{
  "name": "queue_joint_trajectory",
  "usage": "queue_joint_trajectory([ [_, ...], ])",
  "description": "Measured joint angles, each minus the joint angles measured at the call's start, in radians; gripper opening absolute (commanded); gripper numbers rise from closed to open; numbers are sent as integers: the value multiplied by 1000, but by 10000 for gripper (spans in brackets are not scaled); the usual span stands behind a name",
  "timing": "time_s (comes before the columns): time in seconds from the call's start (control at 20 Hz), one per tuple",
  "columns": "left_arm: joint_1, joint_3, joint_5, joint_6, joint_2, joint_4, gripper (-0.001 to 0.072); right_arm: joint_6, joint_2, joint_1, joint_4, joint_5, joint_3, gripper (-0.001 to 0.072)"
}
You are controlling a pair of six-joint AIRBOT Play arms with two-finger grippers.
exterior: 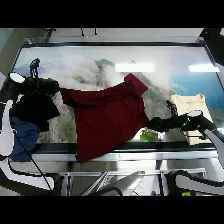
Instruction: Fold the shirts.
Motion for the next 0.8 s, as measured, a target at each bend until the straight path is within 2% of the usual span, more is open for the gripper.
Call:
queue_joint_trajectory([
  [0.05,0,0,0,0,0,0,11,-3,1,17,1,-36,-3,415],
  [0.15,2,0,0,0,0,0,11,-4,1,38,1,-100,-6,415],
  [0.2,3,0,0,0,0,1,11,-4,2,44,3,-117,-7,372],
  [0.25,4,0,0,0,0,2,11,-7,2,50,4,-140,-8,233],
  [0.3,5,0,0,1,0,8,11,-7,2,53,0,-165,-9,214],
  [0.35,5,0,0,3,0,9,10,-7,1,55,-3,-179,-9,140],
  [0.4,5,0,4,2,0,11,11,-7,-1,56,-2,-185,-9,36],
  [0.65,10,0,20,2,0,16,11,-7,-13,60,10,-204,11,18],
  [0.8,30,0,6,2,0,16,11,-8,-42,59,-14,-229,113,17],
])
